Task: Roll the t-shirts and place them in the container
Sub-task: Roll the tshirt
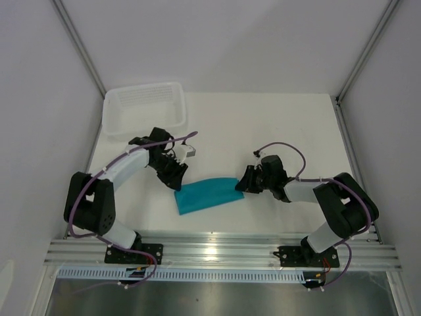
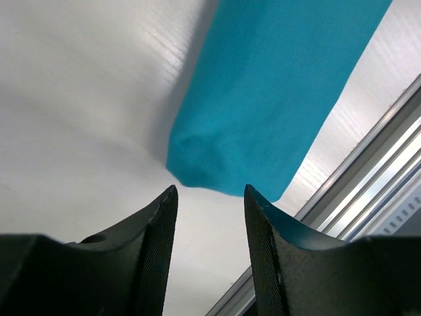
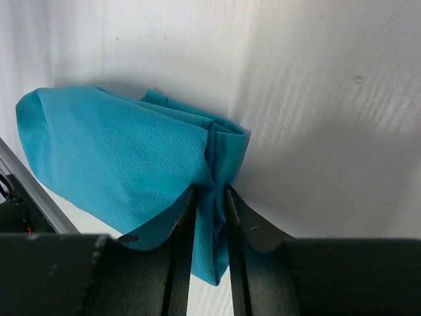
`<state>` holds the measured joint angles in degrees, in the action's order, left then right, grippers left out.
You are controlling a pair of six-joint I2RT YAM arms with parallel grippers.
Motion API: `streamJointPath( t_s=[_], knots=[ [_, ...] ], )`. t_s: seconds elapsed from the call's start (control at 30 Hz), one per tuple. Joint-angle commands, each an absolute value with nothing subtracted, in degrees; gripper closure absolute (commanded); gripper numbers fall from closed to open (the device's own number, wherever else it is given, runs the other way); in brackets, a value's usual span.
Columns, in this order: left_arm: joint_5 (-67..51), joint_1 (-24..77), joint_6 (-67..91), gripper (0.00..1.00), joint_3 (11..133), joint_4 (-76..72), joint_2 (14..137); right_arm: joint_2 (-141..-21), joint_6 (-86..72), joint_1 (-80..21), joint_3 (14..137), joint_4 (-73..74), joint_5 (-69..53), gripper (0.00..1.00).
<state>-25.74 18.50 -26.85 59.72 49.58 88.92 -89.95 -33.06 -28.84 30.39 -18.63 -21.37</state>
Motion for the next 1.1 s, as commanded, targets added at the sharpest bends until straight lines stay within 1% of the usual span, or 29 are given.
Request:
streamJointPath(
  t_s=[0.0, 0.2, 0.33, 0.57, 0.73, 0.93, 1.07],
  knots=[
    [-31.2, 17.7, -22.5, 0.51, 58.0, 45.5, 85.7, -90.0, -33.8, -30.7, 29.0, -16.1, -17.8, 0.71],
    [-29.8, 17.3, -23.5, 0.5, 58.9, 48.8, 93.9, -88.5, -35.2, -31.6, 28.7, -15.6, -15.0, 0.71],
    [-26.9, 15.0, -24.8, 0.49, 59.6, 49.8, 94.7, -85.8, -37.2, -32.8, 26.5, -16.8, -13.2, 0.7],
    [-27.3, 14.0, -26.5, 0.49, 59.9, 52.3, 97.7, -84.7, -40.1, -36.8, 24.8, -18.8, -10.4, 0.66],
    [-26.5, 14.0, -27.0, 0.47, 58.4, 51.2, 99.7, -85.3, -39.3, -36.3, 25.4, -17.9, -9.6, 0.64],
    [-26.3, 13.1, -27.9, 0.47, 58.4, 52.6, 99.9, -86.2, -38.7, -36.0, 26.2, -17.3, -10.0, 0.6],
    [-26.9, 12.1, -28.2, 0.45, 58.6, 53.3, 100.0, -86.8, -37.4, -36.0, 28.4, -15.0, -10.0, 0.59]
  ],
)
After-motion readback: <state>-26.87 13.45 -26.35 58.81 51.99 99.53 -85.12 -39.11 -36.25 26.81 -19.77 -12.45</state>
